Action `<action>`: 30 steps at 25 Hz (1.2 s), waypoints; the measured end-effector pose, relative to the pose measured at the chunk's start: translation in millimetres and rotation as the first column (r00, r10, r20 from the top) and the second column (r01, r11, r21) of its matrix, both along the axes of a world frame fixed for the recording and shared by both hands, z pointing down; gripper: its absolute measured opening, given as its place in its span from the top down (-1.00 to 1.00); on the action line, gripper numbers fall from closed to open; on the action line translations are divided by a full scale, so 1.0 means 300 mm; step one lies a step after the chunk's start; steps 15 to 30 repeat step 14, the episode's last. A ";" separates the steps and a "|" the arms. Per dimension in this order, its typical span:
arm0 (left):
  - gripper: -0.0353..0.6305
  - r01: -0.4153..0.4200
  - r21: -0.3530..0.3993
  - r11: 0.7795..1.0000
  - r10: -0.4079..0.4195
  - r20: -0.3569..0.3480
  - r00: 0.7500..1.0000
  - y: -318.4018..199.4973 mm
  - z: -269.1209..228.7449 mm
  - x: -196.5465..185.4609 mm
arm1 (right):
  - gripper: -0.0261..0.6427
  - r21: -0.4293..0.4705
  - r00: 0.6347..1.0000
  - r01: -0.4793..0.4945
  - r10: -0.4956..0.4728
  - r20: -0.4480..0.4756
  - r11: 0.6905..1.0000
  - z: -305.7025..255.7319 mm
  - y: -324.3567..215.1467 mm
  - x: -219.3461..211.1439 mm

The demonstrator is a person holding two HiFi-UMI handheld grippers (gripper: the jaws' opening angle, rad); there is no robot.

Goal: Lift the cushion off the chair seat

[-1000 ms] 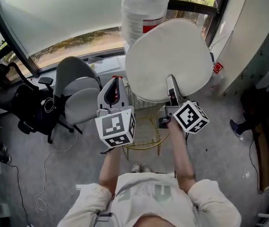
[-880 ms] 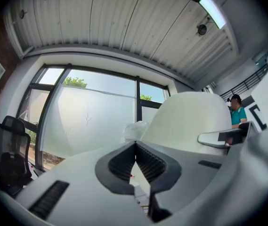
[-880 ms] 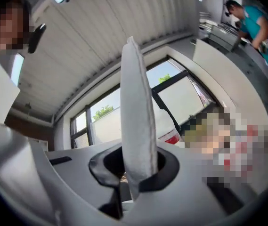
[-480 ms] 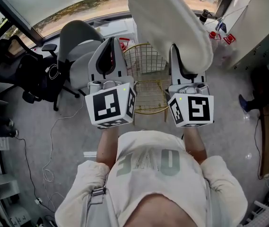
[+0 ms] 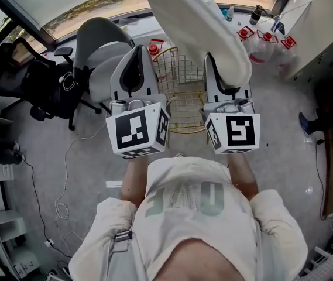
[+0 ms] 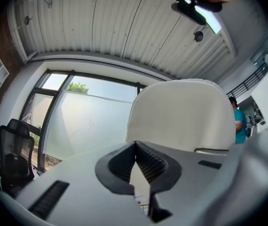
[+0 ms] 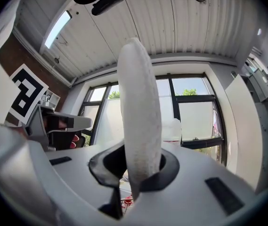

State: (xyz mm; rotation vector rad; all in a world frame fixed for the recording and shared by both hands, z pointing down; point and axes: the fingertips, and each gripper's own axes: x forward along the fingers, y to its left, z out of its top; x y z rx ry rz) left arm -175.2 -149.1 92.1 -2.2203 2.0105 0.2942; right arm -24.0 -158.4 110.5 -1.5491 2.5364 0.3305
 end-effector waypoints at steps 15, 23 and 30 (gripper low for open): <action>0.85 -0.014 -0.019 1.000 0.014 0.000 1.000 -0.004 0.010 0.026 | 0.79 -0.017 1.000 -0.010 0.010 0.004 1.000 0.002 -0.004 0.047; 0.85 -0.014 -0.019 1.000 0.014 0.000 1.000 -0.004 0.010 0.026 | 0.79 -0.017 1.000 -0.010 0.010 0.004 1.000 0.002 -0.004 0.047; 0.85 -0.014 -0.019 1.000 0.014 0.000 1.000 -0.004 0.010 0.026 | 0.79 -0.017 1.000 -0.010 0.010 0.004 1.000 0.002 -0.004 0.047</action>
